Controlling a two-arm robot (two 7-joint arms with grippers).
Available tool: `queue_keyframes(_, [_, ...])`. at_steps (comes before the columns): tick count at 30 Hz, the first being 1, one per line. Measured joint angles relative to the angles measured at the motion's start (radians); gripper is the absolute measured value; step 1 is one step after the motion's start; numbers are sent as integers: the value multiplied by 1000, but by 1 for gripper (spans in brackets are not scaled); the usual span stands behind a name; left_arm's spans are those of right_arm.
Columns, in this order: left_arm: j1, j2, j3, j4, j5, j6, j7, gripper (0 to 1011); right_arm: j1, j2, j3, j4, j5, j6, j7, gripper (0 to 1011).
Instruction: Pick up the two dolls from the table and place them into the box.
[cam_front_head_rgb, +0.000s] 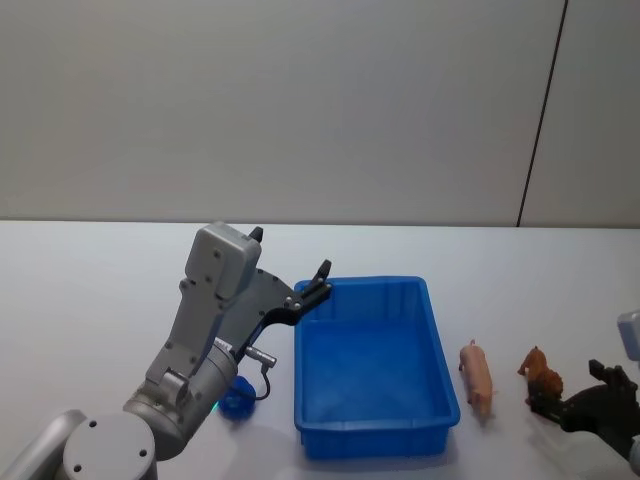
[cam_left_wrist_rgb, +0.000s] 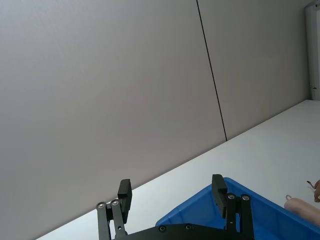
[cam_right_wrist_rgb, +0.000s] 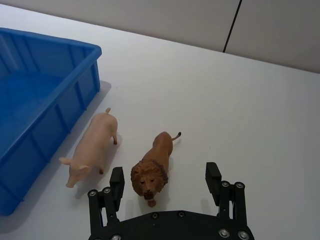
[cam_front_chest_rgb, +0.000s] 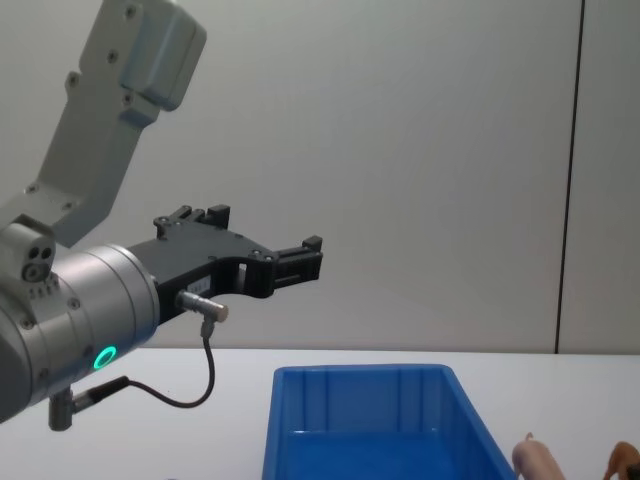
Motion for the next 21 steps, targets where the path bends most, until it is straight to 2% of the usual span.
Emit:
queue_keyframes(4, [0,0,0,0,0,0,0,1003,13,-10,-1,26,9,5,0,965])
queue_keyframes(8, [0,0,0,0,0,0,0,1003,24,-18,-2,45,21,8,1,885])
queue_keyframes(11, [0,0,0,0,0,0,0,1003,33,-25,-2,63,36,10,7,764])
queue_keyframes(12, [0,0,0,0,0,0,0,1003,33,-25,-2,63,36,10,7,764])
queue_keyframes(15, [0,0,0,0,0,0,0,1003,39,-29,-2,73,50,12,16,689])
queue_keyframes(16, [0,0,0,0,0,0,0,1003,42,-32,-3,78,56,13,21,628])
queue_keyframes(18, [0,0,0,0,0,0,0,1003,45,-35,-3,83,62,13,25,572])
queue_keyframes(19, [0,0,0,0,0,0,0,1003,46,-36,-4,85,65,13,27,572])
queue_keyframes(21, [0,0,0,0,0,0,0,1003,49,-39,-5,91,71,13,31,476])
